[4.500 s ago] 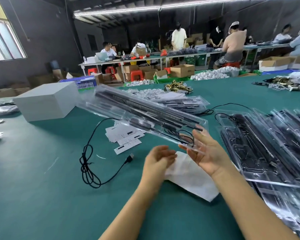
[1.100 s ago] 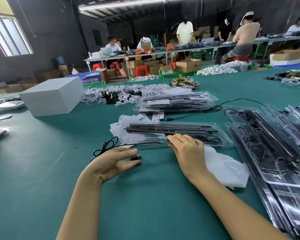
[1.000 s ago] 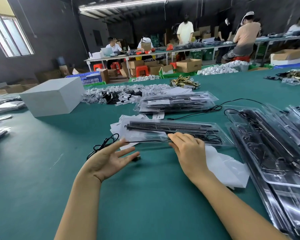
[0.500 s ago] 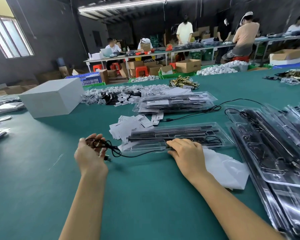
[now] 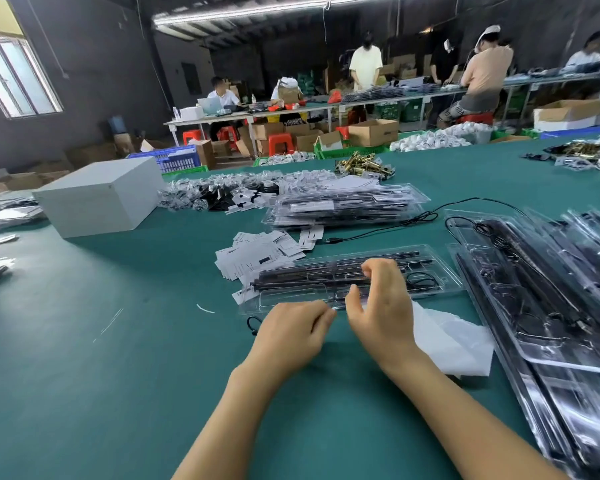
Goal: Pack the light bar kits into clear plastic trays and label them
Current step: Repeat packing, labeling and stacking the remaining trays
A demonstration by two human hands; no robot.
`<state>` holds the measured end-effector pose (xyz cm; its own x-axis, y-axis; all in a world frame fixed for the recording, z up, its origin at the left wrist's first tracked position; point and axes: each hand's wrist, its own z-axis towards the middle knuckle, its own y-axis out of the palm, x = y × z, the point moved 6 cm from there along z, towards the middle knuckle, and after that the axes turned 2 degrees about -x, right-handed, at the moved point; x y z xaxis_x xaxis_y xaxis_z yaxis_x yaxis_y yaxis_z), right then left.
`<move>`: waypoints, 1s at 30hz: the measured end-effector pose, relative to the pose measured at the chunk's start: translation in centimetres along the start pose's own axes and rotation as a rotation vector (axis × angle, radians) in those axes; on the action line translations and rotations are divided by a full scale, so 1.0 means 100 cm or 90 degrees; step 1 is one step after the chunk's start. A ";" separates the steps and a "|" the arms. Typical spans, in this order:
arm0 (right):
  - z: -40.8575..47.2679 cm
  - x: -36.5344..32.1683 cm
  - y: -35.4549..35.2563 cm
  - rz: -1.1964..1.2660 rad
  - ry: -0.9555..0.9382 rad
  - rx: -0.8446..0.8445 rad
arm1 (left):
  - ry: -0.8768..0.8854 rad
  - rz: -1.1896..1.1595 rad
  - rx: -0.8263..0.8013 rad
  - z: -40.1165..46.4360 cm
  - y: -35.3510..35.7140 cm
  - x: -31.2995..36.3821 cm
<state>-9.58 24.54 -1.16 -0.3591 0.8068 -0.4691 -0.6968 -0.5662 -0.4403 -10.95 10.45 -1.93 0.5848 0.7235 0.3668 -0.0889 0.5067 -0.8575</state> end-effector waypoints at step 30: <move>0.014 0.029 0.005 0.529 0.341 -0.121 | -0.012 -0.140 0.257 -0.005 -0.032 -0.008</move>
<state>-11.87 26.79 -1.64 -0.3280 -0.0119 -0.9446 -0.2250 -0.9702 0.0904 -10.67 8.03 0.32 0.6110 0.5845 0.5340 -0.2735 0.7888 -0.5505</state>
